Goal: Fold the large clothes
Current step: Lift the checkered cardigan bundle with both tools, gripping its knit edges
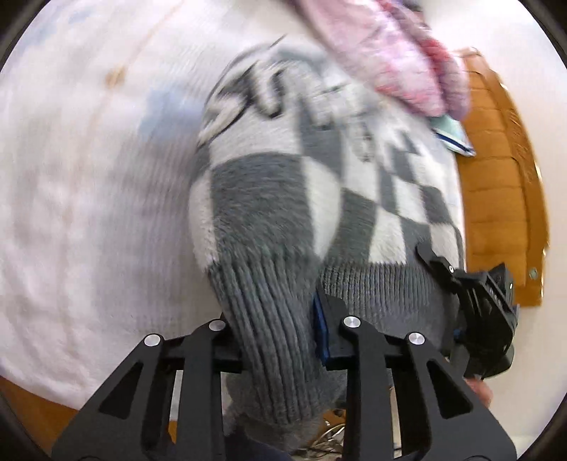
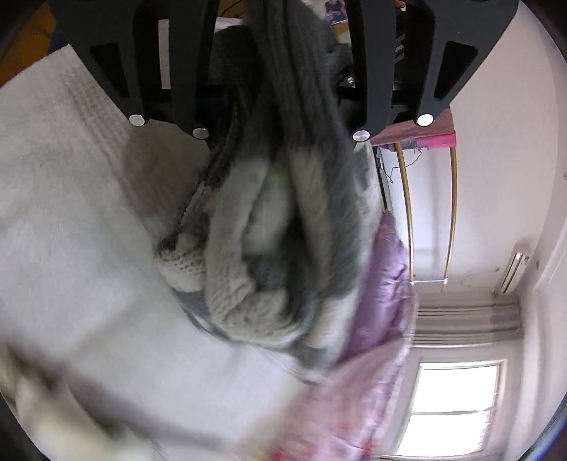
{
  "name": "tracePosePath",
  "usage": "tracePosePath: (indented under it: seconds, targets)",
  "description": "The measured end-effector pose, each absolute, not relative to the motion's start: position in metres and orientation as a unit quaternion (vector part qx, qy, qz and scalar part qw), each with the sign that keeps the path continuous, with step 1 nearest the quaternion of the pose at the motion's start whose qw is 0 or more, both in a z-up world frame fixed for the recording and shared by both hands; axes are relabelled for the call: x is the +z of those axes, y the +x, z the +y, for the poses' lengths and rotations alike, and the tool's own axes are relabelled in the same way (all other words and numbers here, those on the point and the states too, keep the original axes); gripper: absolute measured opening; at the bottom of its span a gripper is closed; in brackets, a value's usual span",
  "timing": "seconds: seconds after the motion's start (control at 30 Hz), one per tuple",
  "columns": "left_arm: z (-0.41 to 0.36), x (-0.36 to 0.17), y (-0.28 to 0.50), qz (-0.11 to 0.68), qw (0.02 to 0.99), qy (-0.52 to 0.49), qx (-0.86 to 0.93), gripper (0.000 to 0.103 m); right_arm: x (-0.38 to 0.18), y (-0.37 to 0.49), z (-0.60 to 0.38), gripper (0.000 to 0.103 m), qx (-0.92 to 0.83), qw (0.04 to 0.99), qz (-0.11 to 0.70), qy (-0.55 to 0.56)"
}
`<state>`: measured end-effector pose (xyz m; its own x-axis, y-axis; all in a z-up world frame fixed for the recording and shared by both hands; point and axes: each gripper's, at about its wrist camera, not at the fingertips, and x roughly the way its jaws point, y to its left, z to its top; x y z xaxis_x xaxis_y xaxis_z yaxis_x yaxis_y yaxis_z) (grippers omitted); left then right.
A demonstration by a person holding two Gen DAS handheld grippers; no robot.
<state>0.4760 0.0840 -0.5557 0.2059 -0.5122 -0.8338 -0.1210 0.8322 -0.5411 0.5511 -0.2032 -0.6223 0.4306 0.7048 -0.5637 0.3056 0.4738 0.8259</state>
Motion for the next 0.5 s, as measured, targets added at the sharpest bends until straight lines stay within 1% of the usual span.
tracePosePath:
  seconds: [0.13,0.23,0.33,0.5]
  targets:
    - [0.085,-0.489,0.474,0.594,0.748,-0.236,-0.178,0.026,-0.551,0.548,-0.202,0.034,0.147,0.723,0.496,0.457]
    - [0.076,-0.453,0.458,0.592,0.748,-0.223,-0.203,0.026,-0.510,0.525,-0.204,0.034,0.142,0.738,0.492,0.440]
    - [0.061,-0.431,0.441,0.595,0.740,-0.215,-0.226,0.026,-0.482,0.507,-0.209,0.034,0.128,0.741,0.489,0.441]
    - [0.025,-0.402,0.428,0.588,0.745,-0.185,-0.257,0.026,-0.458,0.487,-0.240,0.034,0.114,0.746,0.481,0.447]
